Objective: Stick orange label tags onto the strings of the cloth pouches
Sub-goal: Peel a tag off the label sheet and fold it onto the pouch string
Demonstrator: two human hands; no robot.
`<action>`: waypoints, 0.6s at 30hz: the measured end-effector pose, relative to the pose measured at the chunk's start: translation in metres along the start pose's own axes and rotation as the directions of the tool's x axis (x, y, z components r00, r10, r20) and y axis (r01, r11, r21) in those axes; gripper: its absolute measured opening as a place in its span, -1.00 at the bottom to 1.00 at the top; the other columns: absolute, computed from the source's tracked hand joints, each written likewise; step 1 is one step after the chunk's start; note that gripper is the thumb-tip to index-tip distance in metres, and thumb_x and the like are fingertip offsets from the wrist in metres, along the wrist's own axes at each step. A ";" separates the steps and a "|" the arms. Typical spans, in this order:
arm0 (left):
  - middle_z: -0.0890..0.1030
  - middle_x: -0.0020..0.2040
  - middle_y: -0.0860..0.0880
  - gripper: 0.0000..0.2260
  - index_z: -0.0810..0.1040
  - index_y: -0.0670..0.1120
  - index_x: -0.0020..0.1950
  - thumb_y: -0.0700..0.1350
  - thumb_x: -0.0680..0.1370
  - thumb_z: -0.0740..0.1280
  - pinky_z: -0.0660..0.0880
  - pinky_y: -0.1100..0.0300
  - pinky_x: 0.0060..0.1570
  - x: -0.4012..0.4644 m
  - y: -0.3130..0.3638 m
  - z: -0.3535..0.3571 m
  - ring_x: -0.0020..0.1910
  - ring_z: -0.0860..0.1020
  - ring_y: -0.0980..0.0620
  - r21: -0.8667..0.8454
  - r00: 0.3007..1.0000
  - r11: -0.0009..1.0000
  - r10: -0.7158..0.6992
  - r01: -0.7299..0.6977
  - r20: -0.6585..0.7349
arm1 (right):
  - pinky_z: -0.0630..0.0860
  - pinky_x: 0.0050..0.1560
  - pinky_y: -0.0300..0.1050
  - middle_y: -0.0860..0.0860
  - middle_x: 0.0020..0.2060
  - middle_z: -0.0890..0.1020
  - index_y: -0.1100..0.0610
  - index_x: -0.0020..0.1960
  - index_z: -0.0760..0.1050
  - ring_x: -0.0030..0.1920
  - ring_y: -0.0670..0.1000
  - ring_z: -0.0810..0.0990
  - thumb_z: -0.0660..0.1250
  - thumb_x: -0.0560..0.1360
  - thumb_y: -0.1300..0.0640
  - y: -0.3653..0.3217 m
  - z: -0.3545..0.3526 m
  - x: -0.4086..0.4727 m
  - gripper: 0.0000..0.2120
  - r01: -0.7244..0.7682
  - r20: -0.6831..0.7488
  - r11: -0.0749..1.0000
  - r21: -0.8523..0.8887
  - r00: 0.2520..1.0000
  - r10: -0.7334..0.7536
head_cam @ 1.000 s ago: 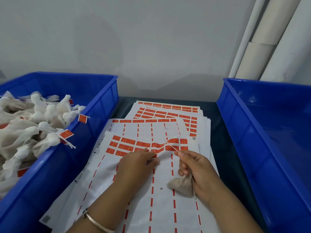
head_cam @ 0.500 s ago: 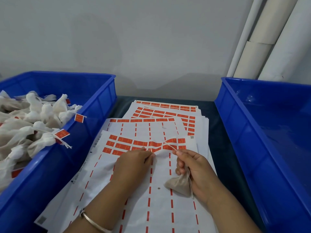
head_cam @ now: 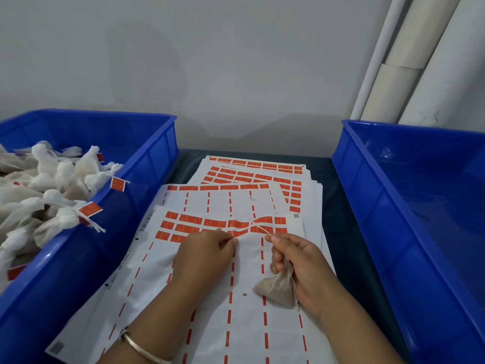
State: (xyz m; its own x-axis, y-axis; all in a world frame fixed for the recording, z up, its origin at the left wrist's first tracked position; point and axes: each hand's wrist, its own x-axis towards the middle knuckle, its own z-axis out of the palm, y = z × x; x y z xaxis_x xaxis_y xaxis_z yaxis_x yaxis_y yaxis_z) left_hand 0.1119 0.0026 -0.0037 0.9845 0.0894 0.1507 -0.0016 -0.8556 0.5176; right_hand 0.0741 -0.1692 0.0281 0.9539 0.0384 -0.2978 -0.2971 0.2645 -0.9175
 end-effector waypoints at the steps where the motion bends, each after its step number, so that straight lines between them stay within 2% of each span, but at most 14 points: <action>1: 0.63 0.05 0.17 -0.74 0.58 0.15 0.17 0.12 0.51 0.27 0.39 0.34 -0.10 0.000 0.000 0.000 -0.22 0.47 0.24 -0.007 1.000 1.000 -0.006 0.006 0.000 | 0.49 -0.33 -0.21 0.04 -0.43 0.56 0.05 -0.19 0.69 -0.48 -0.06 0.47 0.38 0.47 0.10 0.000 0.000 0.000 -0.87 -0.001 0.000 1.000 0.001 1.000 0.001; 7: 0.63 0.07 0.17 -0.73 0.57 0.15 0.18 0.12 0.51 0.27 0.44 0.30 -0.04 0.000 0.000 -0.001 -0.22 0.45 0.25 0.003 1.000 1.000 -0.014 0.014 0.005 | 0.51 -0.29 -0.21 0.04 -0.38 0.60 0.03 -0.19 0.69 -0.46 -0.06 0.50 0.39 0.45 0.09 -0.001 0.001 -0.002 -0.89 0.007 -0.001 1.000 -0.017 1.000 -0.007; 11: 0.62 0.10 0.15 -0.72 0.56 0.15 0.20 0.12 0.52 0.26 0.46 0.26 0.01 0.000 0.002 -0.003 -0.10 0.55 0.19 0.018 1.000 1.000 -0.004 0.004 0.004 | 0.52 -0.27 -0.21 0.04 -0.33 0.65 -0.01 -0.19 0.69 -0.44 -0.05 0.54 0.41 0.42 0.10 -0.001 0.002 -0.004 -0.92 0.035 -0.010 0.998 -0.049 0.999 -0.036; 15: 0.62 0.10 0.14 -0.73 0.56 0.12 0.20 0.11 0.54 0.24 0.46 0.25 0.05 0.000 0.005 -0.006 -0.06 0.58 0.14 0.080 0.999 0.996 0.032 -0.033 0.012 | 0.55 -0.16 -0.13 0.02 -0.27 0.68 -0.04 -0.21 0.68 -0.34 0.00 0.59 0.41 0.38 0.05 -0.002 0.002 -0.005 -0.93 0.105 -0.041 0.988 -0.113 0.993 -0.110; 18: 0.61 0.10 0.13 -0.75 0.57 0.11 0.16 0.09 0.55 0.22 0.45 0.28 0.06 0.001 0.006 -0.008 -0.09 0.57 0.15 0.130 0.998 0.990 0.055 -0.058 0.025 | 0.61 0.00 -0.01 -0.06 -0.20 0.71 -0.01 -0.20 0.65 -0.17 0.04 0.65 0.43 0.31 0.00 -0.002 0.002 -0.004 -0.89 0.158 -0.078 0.975 -0.156 0.982 -0.171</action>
State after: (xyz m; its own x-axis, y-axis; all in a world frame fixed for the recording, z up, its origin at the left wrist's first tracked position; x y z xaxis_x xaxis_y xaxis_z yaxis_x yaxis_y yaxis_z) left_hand 0.1114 0.0021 0.0061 0.9871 0.0294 0.1576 -0.0356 -0.9184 0.3940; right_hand 0.0713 -0.1681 0.0316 0.9844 -0.0824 -0.1558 -0.1460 0.1134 -0.9828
